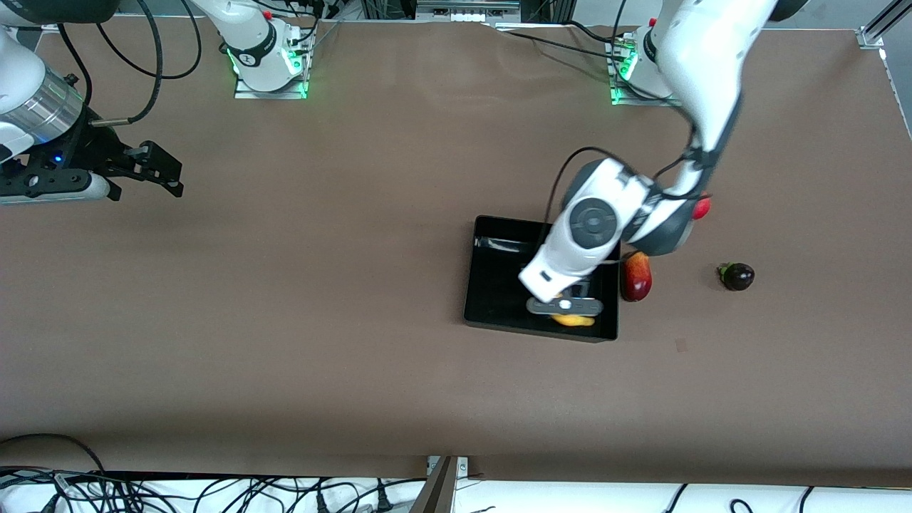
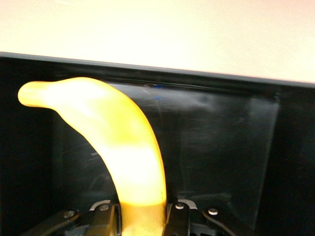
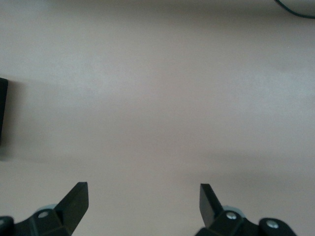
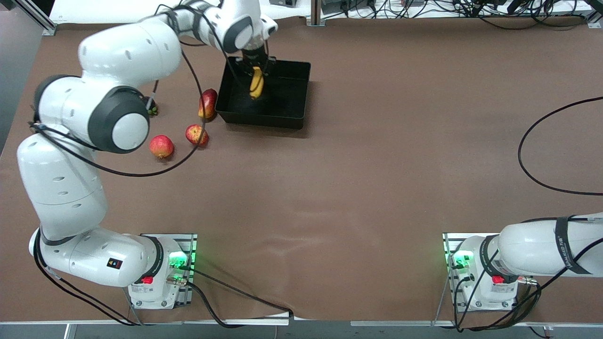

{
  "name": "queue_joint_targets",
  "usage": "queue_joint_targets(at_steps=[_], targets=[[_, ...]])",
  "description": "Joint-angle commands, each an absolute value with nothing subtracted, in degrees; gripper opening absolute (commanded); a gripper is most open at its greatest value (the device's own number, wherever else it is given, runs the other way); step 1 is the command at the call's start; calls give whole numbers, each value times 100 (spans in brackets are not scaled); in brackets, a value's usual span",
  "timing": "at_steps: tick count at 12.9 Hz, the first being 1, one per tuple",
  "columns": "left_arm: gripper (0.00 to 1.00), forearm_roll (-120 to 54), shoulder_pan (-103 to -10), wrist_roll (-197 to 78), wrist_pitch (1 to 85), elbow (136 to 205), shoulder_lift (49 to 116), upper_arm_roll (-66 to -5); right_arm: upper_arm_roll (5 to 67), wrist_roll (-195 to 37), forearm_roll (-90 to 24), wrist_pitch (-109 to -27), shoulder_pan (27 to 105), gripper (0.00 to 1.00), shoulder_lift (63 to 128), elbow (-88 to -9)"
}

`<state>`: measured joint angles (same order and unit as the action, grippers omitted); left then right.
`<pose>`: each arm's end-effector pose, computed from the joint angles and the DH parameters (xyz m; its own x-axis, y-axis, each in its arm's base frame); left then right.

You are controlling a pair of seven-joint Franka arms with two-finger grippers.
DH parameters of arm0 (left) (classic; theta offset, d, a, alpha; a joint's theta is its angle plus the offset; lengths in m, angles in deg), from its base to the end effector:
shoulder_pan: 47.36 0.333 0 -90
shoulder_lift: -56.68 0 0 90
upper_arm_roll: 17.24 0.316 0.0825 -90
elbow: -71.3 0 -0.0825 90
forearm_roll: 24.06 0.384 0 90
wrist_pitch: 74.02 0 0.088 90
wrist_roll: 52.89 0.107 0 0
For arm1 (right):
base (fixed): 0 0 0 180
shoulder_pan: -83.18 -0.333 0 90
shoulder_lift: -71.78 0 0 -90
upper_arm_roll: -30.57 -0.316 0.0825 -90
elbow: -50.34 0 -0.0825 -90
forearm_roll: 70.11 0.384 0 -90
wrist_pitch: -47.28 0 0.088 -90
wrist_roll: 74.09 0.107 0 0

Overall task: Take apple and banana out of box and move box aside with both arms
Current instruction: 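Carry the banana out of the tray and lower it beside the mango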

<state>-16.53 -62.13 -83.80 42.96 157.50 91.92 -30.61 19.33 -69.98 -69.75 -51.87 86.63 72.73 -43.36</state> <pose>0.6326 -0.3007 0.3087 0.9978 0.0227 -0.0618 0.0220 -0.9997 -0.0130 0.5679 0.0774 0.5991 0.9950 0.0625 0.0779 0.0639 -0.9978 -0.0151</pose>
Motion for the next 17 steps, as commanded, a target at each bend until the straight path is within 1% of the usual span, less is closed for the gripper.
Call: queue_joint_targets(at_steps=[1, 2, 4, 5, 7, 8, 10, 11, 12, 13, 14, 17], targets=[[0, -1457, -5679, -8183, 3552, 15778, 8991, -3060, 1932, -6961, -6915, -5177, 8660, 100, 7284, -4282], [0, -1457, -5311, -7746, 3419, 15787, 8999, -3069, 1932, -6961, -6915, -5177, 8660, 100, 7284, -4282], [0, -1457, -4669, -6587, 3409, 15883, 9043, -3069, 1932, -6961, -6915, -5177, 8660, 100, 7284, -4282], [3, -1457, -4422, -6094, 3435, 15944, 9113, -3069, 1932, -6961, -6915, -5186, 8660, 100, 7284, -4282], [5, -1448, -4001, -5372, 3680, 16137, 9201, -3060, 1932, -6961, -6915, -5177, 8660, 100, 7284, -4274], [6, -1448, -3841, -5003, 3908, 16338, 9228, -3052, 1932, -6961, -6915, -5177, 8660, 100, 7284, -4273], [14, -1448, -3559, -4736, 4775, 17057, 9219, -3051, 1932, -6961, -6915, -5177, 8651, 100, 7284, -4282], [17, -1448, -3550, -4736, 5250, 17418, 9219, -3051, 1932, -6961, -6906, -5177, 8651, 100, 7284, -4282], [18, -1448, -3532, -4727, 5490, 17543, 9228, -3051, 1932, -6961, -6915, -5177, 8651, 100, 7284, -4282], [70, -1448, -3514, -4736, 5501, 17527, 9219, -3043, 1932, -6961, -6915, -5177, 8651, 100, 7284, -4282], [100, -1448, -3506, -4727, 5501, 17492, 9210, -3043, 1932, -6952, -6915, -5177, 8651, 100, 7284, -4282], [100, -1457, -3479, -4762, 5291, 17299, 8843, -3086, 1932, -6961, -6915, -5178, 8651, 100, 7284, -4282]])
